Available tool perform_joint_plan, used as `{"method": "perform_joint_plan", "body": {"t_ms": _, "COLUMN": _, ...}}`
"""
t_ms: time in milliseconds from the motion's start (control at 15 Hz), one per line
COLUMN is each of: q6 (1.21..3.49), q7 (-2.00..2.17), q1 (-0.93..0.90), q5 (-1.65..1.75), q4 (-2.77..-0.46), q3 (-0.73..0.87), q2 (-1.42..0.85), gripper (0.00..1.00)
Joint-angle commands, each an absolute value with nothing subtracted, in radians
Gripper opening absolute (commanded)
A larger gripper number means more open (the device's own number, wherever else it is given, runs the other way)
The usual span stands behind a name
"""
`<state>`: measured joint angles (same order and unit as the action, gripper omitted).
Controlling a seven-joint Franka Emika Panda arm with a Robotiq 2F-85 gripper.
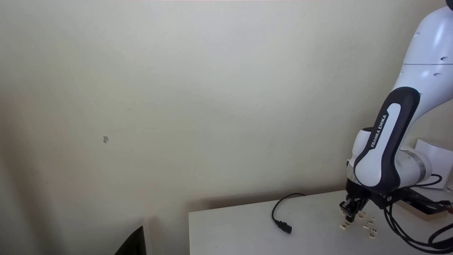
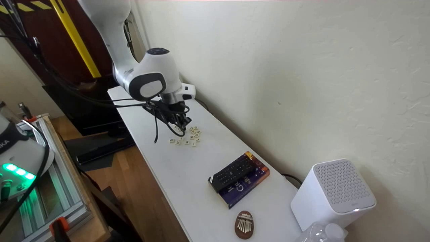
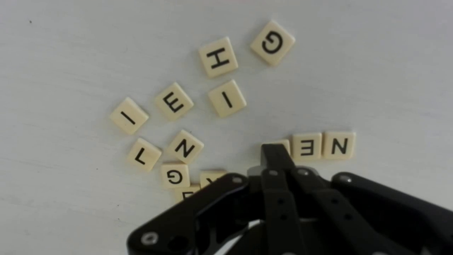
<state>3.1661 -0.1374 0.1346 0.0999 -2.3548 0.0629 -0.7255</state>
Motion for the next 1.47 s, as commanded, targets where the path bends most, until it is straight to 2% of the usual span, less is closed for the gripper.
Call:
{"method": "perform_joint_plan", "body": {"t_ms": 0, "q6": 3.157, "q7": -0.142, "q1": 0.119, "q5": 0.109, "q4": -2.367, "q3": 0.075, "q2": -0.747, "gripper": 0.00}}
{"method": "perform_joint_plan", "body": {"t_ms": 1400, "q6": 3.167, "q7": -0.139, "q1": 0.130, "q5": 0.105, "q4": -2.378, "q3": 0.065, "q2": -0.750, "gripper": 0.00}}
